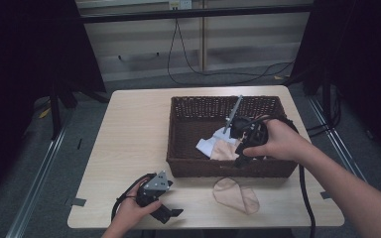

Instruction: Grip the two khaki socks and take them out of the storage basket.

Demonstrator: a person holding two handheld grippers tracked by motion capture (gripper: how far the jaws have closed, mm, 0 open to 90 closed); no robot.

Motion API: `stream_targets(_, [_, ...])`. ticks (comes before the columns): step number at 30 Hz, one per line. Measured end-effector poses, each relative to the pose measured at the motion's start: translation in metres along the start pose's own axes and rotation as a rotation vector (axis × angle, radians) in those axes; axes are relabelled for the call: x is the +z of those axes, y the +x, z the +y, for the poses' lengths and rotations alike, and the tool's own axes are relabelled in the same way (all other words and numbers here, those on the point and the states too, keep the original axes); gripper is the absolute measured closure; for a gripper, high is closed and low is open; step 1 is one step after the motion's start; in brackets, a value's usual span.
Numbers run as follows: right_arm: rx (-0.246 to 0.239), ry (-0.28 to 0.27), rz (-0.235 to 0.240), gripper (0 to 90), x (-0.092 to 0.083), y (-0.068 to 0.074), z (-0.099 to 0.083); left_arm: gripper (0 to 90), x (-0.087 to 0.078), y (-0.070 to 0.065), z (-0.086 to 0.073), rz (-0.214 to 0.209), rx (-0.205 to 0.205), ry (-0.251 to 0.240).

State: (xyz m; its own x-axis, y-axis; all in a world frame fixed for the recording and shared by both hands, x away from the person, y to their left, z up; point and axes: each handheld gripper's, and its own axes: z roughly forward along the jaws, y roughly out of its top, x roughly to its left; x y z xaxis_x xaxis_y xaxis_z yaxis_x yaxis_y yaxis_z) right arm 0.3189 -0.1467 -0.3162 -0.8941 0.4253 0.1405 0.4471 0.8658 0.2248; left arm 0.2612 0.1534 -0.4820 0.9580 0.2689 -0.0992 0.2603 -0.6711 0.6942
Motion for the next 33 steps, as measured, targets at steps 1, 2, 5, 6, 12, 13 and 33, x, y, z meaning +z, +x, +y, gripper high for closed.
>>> stream_targets(1, [0.01, -0.006, -0.008, 45.1, -0.002, -0.001, 0.001, 2.6, 0.0, 0.0, 0.0, 0.0, -0.003, -0.002])
stream_targets(2, [0.01, -0.002, -0.016, 43.9, -0.004, -0.004, 0.002, 2.6, 0.001, 0.0, 0.0, 0.0, -0.004, -0.003])
stream_targets(5, [0.041, -0.005, -0.036, 36.6, -0.006, -0.011, 0.006, 2.6, 0.0, 0.0, 0.0, -0.003, 0.001, 0.001])
stream_targets(6, [0.044, -0.006, -0.038, 35.8, -0.006, -0.014, 0.007, 2.6, 0.0, 0.0, 0.0, -0.002, 0.001, 0.001])
stream_targets(12, [0.11, -0.023, -0.087, 22.5, -0.001, -0.035, 0.012, 2.6, 0.0, -0.001, -0.001, 0.0, -0.007, -0.015])
stream_targets(13, [0.123, -0.019, -0.087, 21.9, 0.0, -0.039, 0.012, 2.6, 0.0, -0.001, 0.0, -0.002, -0.004, -0.007])
stream_targets(33, [0.27, -0.044, -0.121, 18.0, 0.039, -0.08, 0.008, 2.6, 0.0, -0.001, -0.001, -0.002, -0.009, -0.031])
